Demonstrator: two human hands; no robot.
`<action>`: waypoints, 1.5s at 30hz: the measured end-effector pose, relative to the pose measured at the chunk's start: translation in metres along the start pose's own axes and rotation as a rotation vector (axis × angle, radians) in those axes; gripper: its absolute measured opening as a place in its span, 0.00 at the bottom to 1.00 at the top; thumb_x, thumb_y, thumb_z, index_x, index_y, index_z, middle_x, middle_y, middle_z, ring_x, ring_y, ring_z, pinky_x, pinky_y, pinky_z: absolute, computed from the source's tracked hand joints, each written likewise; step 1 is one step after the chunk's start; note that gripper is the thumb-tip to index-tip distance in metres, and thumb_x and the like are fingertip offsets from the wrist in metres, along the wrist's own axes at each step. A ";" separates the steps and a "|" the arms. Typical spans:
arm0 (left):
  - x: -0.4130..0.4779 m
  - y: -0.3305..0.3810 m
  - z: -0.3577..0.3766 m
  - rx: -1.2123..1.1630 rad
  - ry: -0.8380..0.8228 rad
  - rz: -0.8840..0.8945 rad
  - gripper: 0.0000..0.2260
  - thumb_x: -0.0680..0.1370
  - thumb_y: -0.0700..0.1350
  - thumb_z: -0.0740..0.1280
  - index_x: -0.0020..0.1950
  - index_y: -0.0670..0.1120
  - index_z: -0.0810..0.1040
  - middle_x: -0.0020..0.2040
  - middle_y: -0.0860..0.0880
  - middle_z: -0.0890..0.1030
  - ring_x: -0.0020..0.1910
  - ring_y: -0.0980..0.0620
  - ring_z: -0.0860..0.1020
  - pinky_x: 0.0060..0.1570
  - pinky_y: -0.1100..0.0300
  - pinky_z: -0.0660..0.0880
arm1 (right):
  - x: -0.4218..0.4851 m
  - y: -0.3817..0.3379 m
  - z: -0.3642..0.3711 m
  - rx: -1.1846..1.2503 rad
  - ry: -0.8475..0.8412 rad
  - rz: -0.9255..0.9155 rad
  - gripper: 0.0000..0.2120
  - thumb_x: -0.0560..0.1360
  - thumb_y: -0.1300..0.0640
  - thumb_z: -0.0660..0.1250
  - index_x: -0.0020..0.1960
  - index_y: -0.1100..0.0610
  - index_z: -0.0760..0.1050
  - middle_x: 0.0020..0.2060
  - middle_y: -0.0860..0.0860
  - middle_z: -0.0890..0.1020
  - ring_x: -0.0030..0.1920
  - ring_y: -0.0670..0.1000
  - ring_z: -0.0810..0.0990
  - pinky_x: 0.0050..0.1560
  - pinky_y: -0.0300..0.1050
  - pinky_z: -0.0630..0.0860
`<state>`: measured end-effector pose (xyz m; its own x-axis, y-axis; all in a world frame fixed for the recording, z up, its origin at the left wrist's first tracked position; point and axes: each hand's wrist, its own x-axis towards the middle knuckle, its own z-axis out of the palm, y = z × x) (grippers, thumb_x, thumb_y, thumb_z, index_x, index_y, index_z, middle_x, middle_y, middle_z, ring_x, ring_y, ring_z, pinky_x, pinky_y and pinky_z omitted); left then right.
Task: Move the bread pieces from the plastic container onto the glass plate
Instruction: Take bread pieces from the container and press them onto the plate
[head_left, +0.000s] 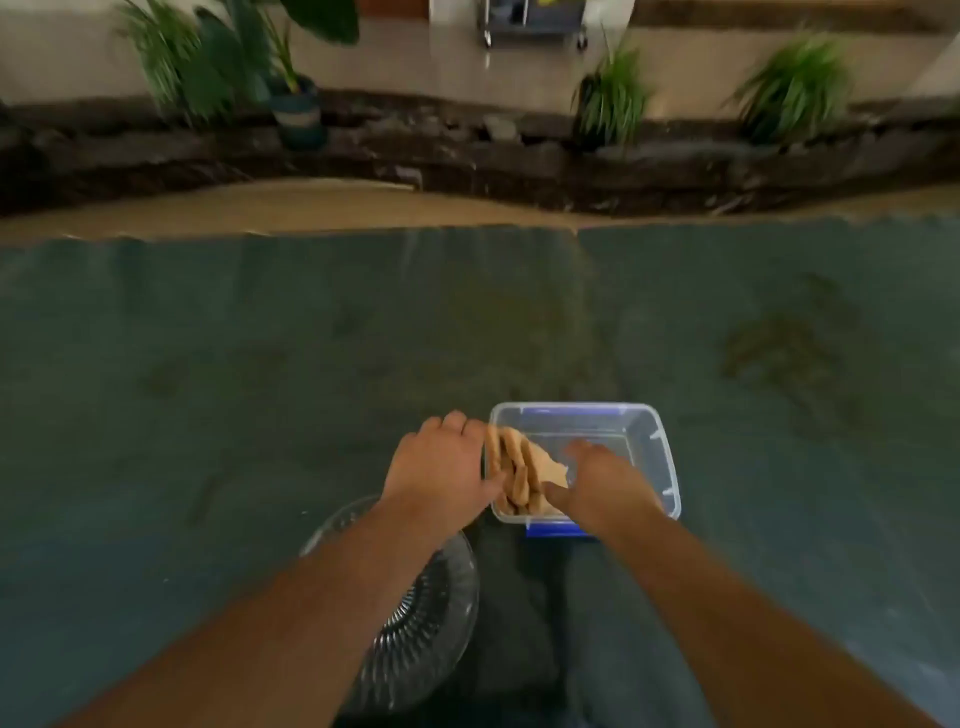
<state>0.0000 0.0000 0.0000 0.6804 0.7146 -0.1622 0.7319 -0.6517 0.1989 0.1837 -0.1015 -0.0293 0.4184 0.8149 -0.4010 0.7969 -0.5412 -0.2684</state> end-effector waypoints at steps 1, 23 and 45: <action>0.009 0.008 0.008 -0.008 -0.013 -0.013 0.27 0.77 0.65 0.64 0.69 0.49 0.73 0.60 0.47 0.78 0.56 0.46 0.77 0.51 0.48 0.77 | 0.008 0.004 0.009 0.021 -0.025 -0.007 0.25 0.77 0.40 0.70 0.69 0.51 0.72 0.60 0.52 0.82 0.57 0.56 0.80 0.60 0.52 0.76; 0.058 0.058 0.061 -0.165 0.017 -0.127 0.09 0.79 0.49 0.68 0.58 0.51 0.78 0.51 0.47 0.82 0.49 0.48 0.76 0.45 0.53 0.77 | 0.053 0.013 0.048 0.250 -0.124 -0.023 0.29 0.75 0.42 0.72 0.70 0.50 0.66 0.60 0.52 0.75 0.58 0.55 0.75 0.63 0.58 0.75; -0.017 -0.020 -0.034 -1.184 0.218 -0.427 0.08 0.72 0.47 0.74 0.45 0.61 0.82 0.38 0.56 0.85 0.39 0.50 0.84 0.40 0.42 0.86 | -0.023 -0.064 -0.027 0.662 0.212 0.083 0.17 0.77 0.63 0.65 0.57 0.43 0.70 0.42 0.47 0.81 0.38 0.45 0.79 0.33 0.40 0.71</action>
<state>-0.0276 0.0099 0.0314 0.2978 0.9105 -0.2869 0.3339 0.1822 0.9248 0.1351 -0.0806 0.0207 0.5962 0.7518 -0.2818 0.3535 -0.5610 -0.7485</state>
